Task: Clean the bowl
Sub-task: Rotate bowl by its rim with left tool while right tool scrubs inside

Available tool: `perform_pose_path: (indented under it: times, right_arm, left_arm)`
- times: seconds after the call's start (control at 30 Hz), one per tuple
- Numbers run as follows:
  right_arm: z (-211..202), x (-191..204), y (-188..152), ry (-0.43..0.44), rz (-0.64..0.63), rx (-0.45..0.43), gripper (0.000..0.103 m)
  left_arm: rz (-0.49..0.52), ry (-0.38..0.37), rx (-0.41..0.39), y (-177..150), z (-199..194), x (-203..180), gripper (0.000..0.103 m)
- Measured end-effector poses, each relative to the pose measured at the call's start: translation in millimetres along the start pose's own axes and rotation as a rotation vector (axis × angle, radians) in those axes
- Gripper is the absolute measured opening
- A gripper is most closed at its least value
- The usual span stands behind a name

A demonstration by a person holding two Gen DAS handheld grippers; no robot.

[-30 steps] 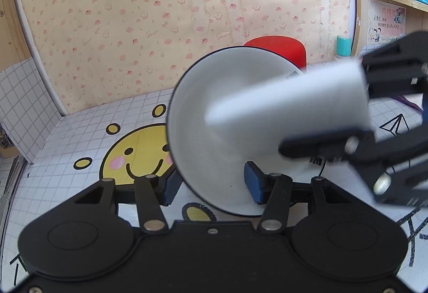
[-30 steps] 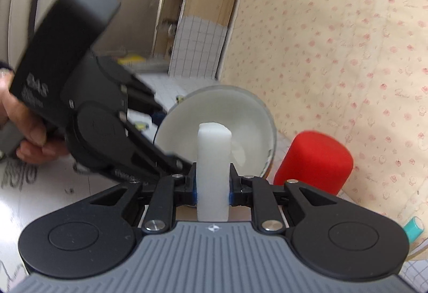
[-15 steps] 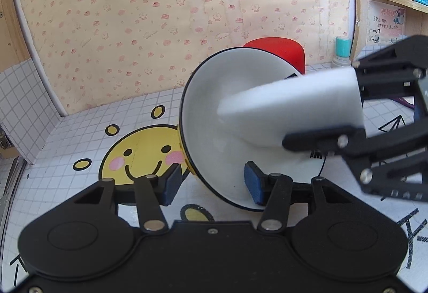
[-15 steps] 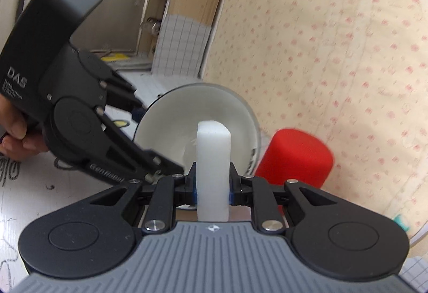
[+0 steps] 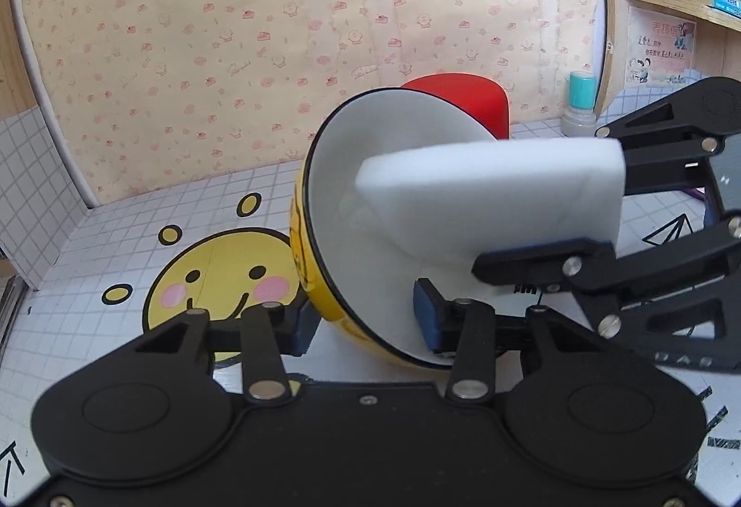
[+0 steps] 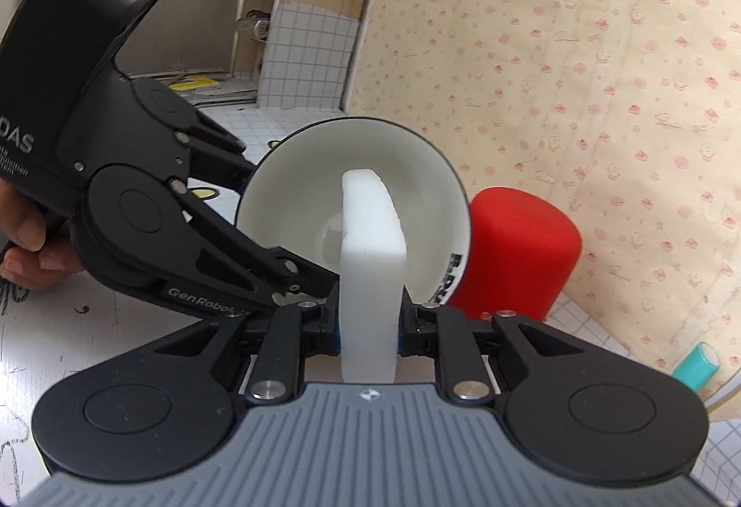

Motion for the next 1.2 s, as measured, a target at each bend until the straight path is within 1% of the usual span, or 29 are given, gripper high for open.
perform_pose_path:
  times: [0.1,0.17,0.23,0.3,0.43,0.5,0.57,0.63,0.7,0.8,0.83,0.9,1.0,1.1,1.2]
  right_arm:
    - [-5.1,-4.9,8.2,-0.009,0.019,-0.044,0.021]
    - [-9.5,-4.5,12.8,-0.013,0.015,-0.08,0.021]
    - [-10.8,-2.9,15.4,-0.015,0.003,-0.097,0.021]
    - [-11.4,-1.7,17.2,-0.016,-0.007,-0.109,0.021]
    - [-9.9,3.5,19.1,-0.003,-0.022,-0.115,0.021]
    - [-5.0,8.1,15.5,0.008,-0.037,-0.084,0.021]
    - [2.0,14.0,8.5,0.026,-0.051,-0.032,0.021]
    - [5.7,18.2,3.8,0.042,-0.057,-0.001,0.021]
    - [7.9,22.7,1.7,0.059,-0.063,0.013,0.021]
    - [5.3,20.9,6.2,0.053,-0.038,-0.01,0.024]
    - [2.7,20.5,7.6,0.061,-0.029,-0.02,0.029]
    - [1.2,21.0,10.0,0.055,-0.026,-0.036,0.029]
    - [0.7,23.0,9.5,0.07,-0.023,-0.034,0.029]
    - [1.3,23.0,9.5,0.06,-0.028,-0.03,0.03]
    - [0.0,21.9,11.2,0.054,-0.027,-0.04,0.03]
  left_arm:
    - [0.065,0.02,0.0,-1.1,-4.3,0.0,0.04]
    - [0.121,0.045,0.004,-1.3,-7.7,-0.2,0.04]
    - [0.159,0.062,0.015,-1.4,-10.3,1.0,0.04]
    - [0.162,0.052,0.018,-2.1,-11.0,3.4,0.04]
    - [0.13,0.004,0.01,-5.0,-11.7,10.0,0.04]
    - [0.121,0.002,0.006,-4.9,-10.7,10.2,0.04]
    - [0.125,0.012,0.001,-3.6,-10.8,8.1,0.04]
    - [0.124,0.02,0.0,-2.8,-10.1,6.5,0.04]
    - [0.119,0.019,0.001,-2.7,-9.5,6.6,0.041]
    - [0.099,0.01,0.002,-3.0,-9.2,7.1,0.041]
    - [0.1,0.013,0.003,-2.8,-9.5,6.7,0.041]
    - [0.098,0.016,0.005,-2.3,-9.5,6.5,0.041]
    - [0.097,0.017,0.007,-1.7,-9.0,6.0,0.041]
    - [0.139,-0.038,-0.019,-16.0,-17.6,23.4,0.041]
    - [0.142,-0.038,-0.018,-16.2,-17.5,24.2,0.041]
Point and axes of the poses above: each gripper's, at about its wrist camera, not at the fingertips, and z roughly the way its jaws point, x to its left, y to its top, the point moved 10 cm from there along z, roughly the way its jaws point, and after that the axes turned 11 degrees about z, right-handed, at the moved point
